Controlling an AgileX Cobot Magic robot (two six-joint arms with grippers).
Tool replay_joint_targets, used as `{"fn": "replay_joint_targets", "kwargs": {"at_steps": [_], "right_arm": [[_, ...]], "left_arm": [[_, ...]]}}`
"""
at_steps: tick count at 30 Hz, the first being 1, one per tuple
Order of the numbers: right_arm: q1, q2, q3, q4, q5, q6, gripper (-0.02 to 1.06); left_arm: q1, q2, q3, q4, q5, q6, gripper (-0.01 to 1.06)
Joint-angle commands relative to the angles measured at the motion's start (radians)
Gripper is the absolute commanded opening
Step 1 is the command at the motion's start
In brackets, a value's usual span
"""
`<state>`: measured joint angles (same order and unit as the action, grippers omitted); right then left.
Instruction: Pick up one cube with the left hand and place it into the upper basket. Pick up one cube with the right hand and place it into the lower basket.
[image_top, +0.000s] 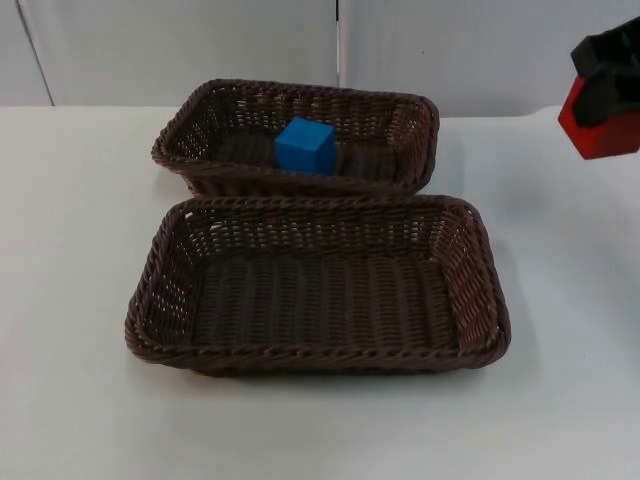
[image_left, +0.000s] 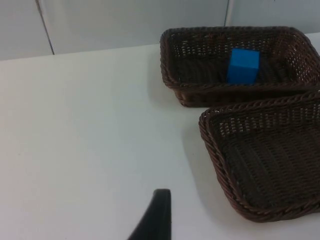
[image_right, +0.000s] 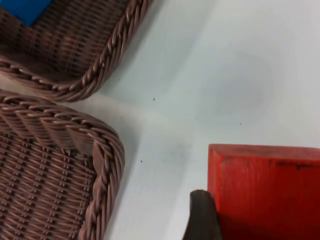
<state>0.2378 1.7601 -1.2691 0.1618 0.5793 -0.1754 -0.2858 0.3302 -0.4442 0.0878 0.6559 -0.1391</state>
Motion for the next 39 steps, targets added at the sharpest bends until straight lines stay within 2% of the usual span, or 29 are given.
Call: {"fn": "replay_joint_targets", "kwargs": {"at_steps": [1, 20, 25, 39], "right_arm": [[0.006, -0.012, -0.006, -0.002, 0.001, -0.002, 0.00], [0.030, -0.012, -0.006, 0.002, 0.085, -0.016, 0.00], [0.115, -0.012, -0.006, 0.002, 0.088, -0.060, 0.00], [0.353, -0.012, -0.006, 0.001, 0.087, -0.089, 0.00]], "left_arm": [[-0.003, -0.004, 0.004, 0.002, -0.009, -0.007, 0.85], [-0.003, -0.004, 0.004, 0.000, -0.009, -0.007, 0.85], [-0.003, -0.004, 0.004, 0.000, -0.009, -0.007, 0.85], [-0.003, -0.004, 0.004, 0.000, -0.009, -0.007, 0.85]]}}
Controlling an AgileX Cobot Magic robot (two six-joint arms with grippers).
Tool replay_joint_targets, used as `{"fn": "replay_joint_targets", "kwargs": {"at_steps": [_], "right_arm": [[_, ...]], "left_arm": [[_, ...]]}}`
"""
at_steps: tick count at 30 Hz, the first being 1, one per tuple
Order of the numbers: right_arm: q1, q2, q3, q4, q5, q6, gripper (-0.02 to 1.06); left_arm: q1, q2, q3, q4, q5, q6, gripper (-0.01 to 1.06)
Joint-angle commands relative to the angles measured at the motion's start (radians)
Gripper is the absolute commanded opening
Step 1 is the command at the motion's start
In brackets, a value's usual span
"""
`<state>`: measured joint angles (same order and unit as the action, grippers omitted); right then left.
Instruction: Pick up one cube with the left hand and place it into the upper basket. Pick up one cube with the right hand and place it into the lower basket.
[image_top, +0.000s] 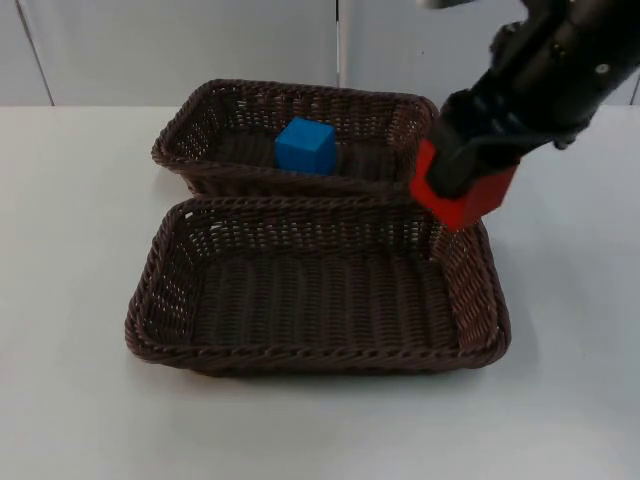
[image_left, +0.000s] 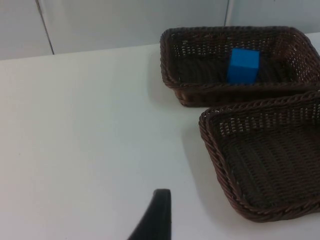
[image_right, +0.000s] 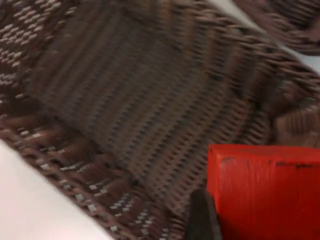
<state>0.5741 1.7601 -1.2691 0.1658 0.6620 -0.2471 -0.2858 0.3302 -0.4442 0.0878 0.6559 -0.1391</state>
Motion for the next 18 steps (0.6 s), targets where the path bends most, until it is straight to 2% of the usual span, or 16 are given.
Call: {"fn": "replay_joint_targets", "kwargs": {"at_steps": [1, 5, 18], "right_arm": [[0.030, -0.012, -0.006, -0.003, 0.004, -0.029, 0.00], [0.066, -0.012, -0.006, -0.003, 0.000, -0.061, 0.00], [0.068, -0.012, -0.006, -0.003, -0.008, -0.084, 0.00]], "left_arm": [[-0.003, -0.004, 0.004, 0.000, -0.009, -0.007, 0.85], [-0.003, -0.004, 0.004, 0.000, -0.009, -0.007, 0.85], [-0.003, -0.004, 0.004, -0.002, -0.009, -0.007, 0.85]]}}
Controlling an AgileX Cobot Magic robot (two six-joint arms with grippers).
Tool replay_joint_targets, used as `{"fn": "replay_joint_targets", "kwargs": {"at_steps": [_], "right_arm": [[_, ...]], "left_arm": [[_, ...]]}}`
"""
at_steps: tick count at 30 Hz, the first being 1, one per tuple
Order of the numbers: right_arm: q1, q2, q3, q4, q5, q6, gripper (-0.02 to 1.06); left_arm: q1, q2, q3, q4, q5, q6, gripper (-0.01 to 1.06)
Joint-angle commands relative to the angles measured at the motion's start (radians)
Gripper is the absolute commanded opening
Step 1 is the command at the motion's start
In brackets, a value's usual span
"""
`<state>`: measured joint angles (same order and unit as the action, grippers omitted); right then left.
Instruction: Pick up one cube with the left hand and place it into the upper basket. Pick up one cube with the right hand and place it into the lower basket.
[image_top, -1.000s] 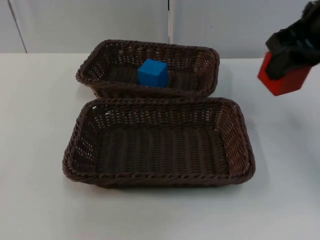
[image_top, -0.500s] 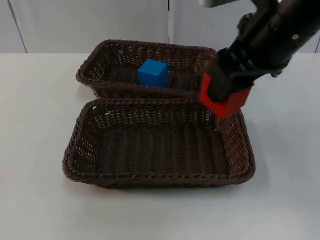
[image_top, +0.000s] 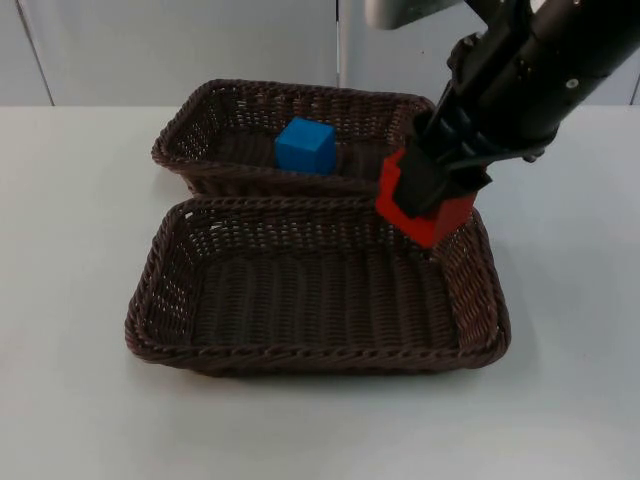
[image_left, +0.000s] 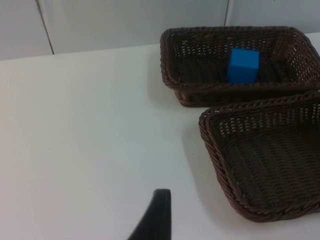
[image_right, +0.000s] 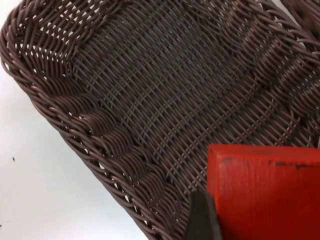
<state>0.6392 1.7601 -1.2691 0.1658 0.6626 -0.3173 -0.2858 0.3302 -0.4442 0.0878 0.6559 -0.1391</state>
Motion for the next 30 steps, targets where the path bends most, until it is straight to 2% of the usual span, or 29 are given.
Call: {"fn": "replay_joint_targets", "kwargs": {"at_steps": [1, 10, 14, 18, 30], "right_arm": [[0.003, -0.012, -0.006, -0.003, -0.010, -0.013, 0.00], [0.003, 0.018, -0.006, 0.005, -0.041, -0.057, 0.00], [0.003, 0.049, -0.019, 0.063, -0.048, -0.086, 0.00], [0.026, 0.136, -0.105, 0.102, -0.010, -0.137, 0.00], [0.083, 0.405, -0.367, 0.106, -0.005, -0.144, 0.00]], "left_arm": [[-0.003, -0.004, 0.004, -0.002, -0.009, -0.007, 0.85], [-0.003, -0.004, 0.004, -0.002, -0.015, -0.007, 0.85], [-0.003, -0.004, 0.004, -0.002, -0.017, -0.007, 0.85], [-0.003, -0.004, 0.004, -0.002, -0.019, -0.007, 0.85], [-0.003, -0.004, 0.004, -0.002, -0.019, -0.007, 0.85]]}}
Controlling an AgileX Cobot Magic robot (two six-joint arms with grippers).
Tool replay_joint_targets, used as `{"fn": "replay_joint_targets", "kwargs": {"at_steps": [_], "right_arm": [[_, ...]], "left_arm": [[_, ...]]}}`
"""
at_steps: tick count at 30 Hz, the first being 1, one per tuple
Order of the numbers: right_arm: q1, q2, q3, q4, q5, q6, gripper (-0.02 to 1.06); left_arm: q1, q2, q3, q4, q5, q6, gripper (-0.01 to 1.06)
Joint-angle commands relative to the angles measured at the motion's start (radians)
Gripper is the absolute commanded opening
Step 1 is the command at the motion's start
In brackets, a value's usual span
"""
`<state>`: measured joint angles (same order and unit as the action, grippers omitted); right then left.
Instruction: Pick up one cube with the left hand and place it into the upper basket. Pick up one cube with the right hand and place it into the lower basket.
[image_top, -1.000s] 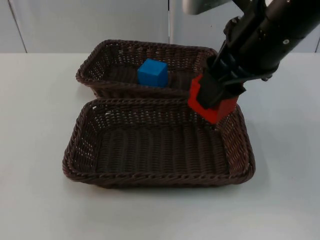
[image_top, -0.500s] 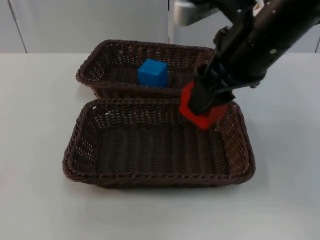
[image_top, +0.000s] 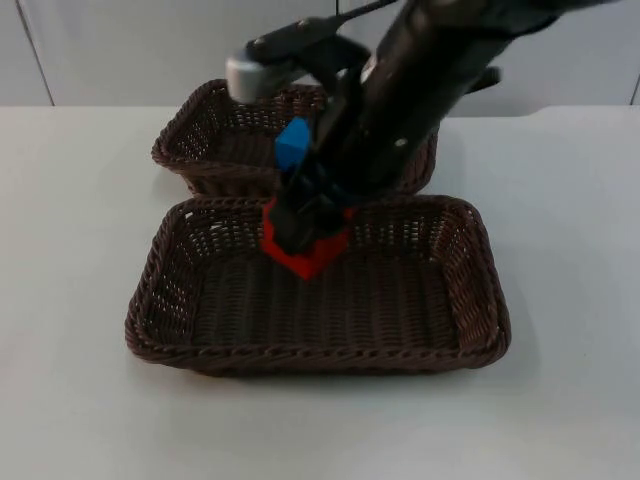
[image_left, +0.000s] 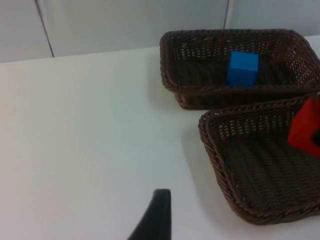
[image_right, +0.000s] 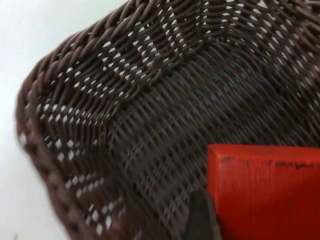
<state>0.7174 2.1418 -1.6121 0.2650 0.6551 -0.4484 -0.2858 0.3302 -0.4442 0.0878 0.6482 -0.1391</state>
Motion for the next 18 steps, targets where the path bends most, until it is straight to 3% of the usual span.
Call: {"fn": "replay_joint_targets", "kwargs": {"at_steps": [1, 7, 10, 14, 15, 17, 18], "right_arm": [[0.005, 0.037, -0.035, 0.013, 0.001, -0.013, 0.00], [0.005, 0.125, -0.066, 0.029, -0.054, -0.013, 0.00], [0.005, 0.139, -0.066, 0.029, -0.057, -0.013, 0.05], [0.005, 0.149, -0.066, 0.030, -0.057, -0.013, 0.36], [0.005, 0.149, -0.066, 0.030, -0.057, -0.013, 0.36], [0.005, 0.149, -0.066, 0.033, -0.068, -0.013, 0.65], [0.005, 0.149, -0.066, 0.033, -0.072, -0.013, 0.73]], "left_arm": [[-0.003, -0.004, 0.004, -0.002, -0.011, -0.007, 0.85], [-0.003, -0.004, 0.004, -0.002, -0.011, -0.007, 0.85], [-0.003, -0.004, 0.004, 0.000, -0.011, -0.007, 0.85], [-0.003, -0.004, 0.004, 0.000, -0.011, -0.007, 0.85], [-0.003, -0.004, 0.004, 0.000, -0.011, -0.007, 0.85], [-0.003, -0.004, 0.004, 0.000, -0.011, -0.007, 0.85], [-0.003, -0.004, 0.004, 0.000, -0.011, -0.007, 0.85]]}}
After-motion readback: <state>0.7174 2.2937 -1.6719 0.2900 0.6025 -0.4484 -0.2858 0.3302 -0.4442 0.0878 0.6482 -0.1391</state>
